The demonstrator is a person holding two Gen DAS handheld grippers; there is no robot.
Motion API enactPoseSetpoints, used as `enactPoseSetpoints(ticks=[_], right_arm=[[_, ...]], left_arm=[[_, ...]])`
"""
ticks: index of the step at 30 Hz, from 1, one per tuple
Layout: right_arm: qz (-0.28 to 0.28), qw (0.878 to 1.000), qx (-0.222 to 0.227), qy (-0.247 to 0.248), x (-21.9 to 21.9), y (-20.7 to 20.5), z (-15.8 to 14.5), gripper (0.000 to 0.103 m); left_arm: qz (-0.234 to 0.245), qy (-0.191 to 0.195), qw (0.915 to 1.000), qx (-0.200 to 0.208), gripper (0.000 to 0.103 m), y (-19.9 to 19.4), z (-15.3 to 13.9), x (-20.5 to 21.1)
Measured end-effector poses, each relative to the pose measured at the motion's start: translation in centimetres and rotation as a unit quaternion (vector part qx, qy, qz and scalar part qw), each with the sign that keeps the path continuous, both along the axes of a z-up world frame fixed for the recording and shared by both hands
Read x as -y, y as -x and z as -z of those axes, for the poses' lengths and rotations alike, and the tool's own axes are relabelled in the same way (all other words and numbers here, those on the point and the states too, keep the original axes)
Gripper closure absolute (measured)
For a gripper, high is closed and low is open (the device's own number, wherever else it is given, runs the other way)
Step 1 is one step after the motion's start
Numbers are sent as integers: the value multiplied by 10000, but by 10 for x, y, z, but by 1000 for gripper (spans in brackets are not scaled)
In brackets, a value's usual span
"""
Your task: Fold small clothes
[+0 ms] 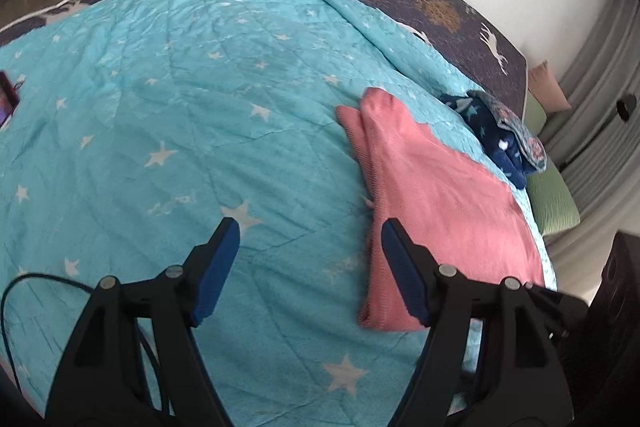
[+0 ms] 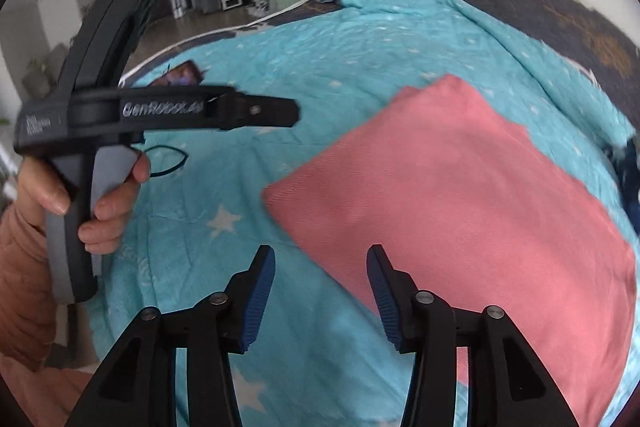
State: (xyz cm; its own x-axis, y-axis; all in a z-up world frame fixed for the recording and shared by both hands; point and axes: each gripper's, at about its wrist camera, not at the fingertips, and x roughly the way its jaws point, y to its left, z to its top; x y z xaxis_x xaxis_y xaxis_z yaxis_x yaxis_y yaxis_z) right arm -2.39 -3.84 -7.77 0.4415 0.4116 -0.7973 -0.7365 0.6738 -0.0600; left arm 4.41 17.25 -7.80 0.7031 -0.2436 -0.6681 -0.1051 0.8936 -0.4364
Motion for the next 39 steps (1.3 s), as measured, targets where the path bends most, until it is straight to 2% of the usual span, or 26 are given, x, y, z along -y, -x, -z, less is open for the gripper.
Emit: enactPoseSetpoints(ticks=[7, 13, 14, 15, 16, 17, 19, 21, 24, 28, 31, 32, 33, 34, 35, 36, 39], right_arm=[[98, 9950, 634, 762, -40, -6, 24, 52], [527, 9874, 1119, 986, -56, -18, 27, 53], [563, 9887, 1054, 905, -57, -20, 27, 57], [547, 9905, 965, 817, -57, -23, 26, 73], [575, 9910, 922, 776, -56, -22, 25, 84], [677, 9903, 982, 714, -53, -22, 23, 87], [776, 9933, 777, 353, -42, -26, 16, 89], [987, 9942, 350, -249, -23, -34, 6, 90], [1225, 9867, -116, -1067, 5, -43, -9, 90], [1357, 9799, -338, -1419, 24, -49, -18, 90], [1390, 9779, -460, -1493, 28, -52, -15, 90], [1377, 9780, -472, -1494, 28, -52, -14, 90], [1366, 9783, -460, -1491, 27, -51, -14, 90], [1355, 9786, -434, -1488, 27, -50, -15, 90], [1341, 9787, -401, -1500, 27, -49, -17, 90], [1334, 9786, -383, -1519, 28, -50, -18, 90], [1348, 9772, -327, -1608, 33, -49, -23, 90]], left_arm=[[-203, 95, 9997, 79, 29, 7, 1, -21], [-245, 182, 9995, 97, 29, 7, 2, -29], [-224, 223, 9995, 96, 29, 4, 2, -29], [-212, 276, 9994, 83, 29, 1, 2, -30], [-190, 392, 9990, 67, 29, -4, 2, -29], [-130, 522, 9985, 74, 29, -8, 2, -27], [41, 762, 9970, 88, 29, -16, 1, -22], [266, 1022, 9944, 59, 29, -27, -1, -13], [626, 1413, 9880, 18, 26, -45, -3, 2], [873, 1751, 9805, -194, 22, -79, 4, 24], [952, 1844, 9753, -752, 24, -112, 22, 41], [983, 1887, 9733, -864, 30, -121, 26, 45], [972, 1897, 9731, -870, 46, -127, 28, 46], [924, 1877, 9738, -889, 57, -132, 28, 47], [870, 1848, 9741, -976, 78, -138, 28, 48], [803, 1869, 9732, -1068, 87, -143, 28, 47], [777, 2044, 9703, -1035, 88, -148, 16, 48]])
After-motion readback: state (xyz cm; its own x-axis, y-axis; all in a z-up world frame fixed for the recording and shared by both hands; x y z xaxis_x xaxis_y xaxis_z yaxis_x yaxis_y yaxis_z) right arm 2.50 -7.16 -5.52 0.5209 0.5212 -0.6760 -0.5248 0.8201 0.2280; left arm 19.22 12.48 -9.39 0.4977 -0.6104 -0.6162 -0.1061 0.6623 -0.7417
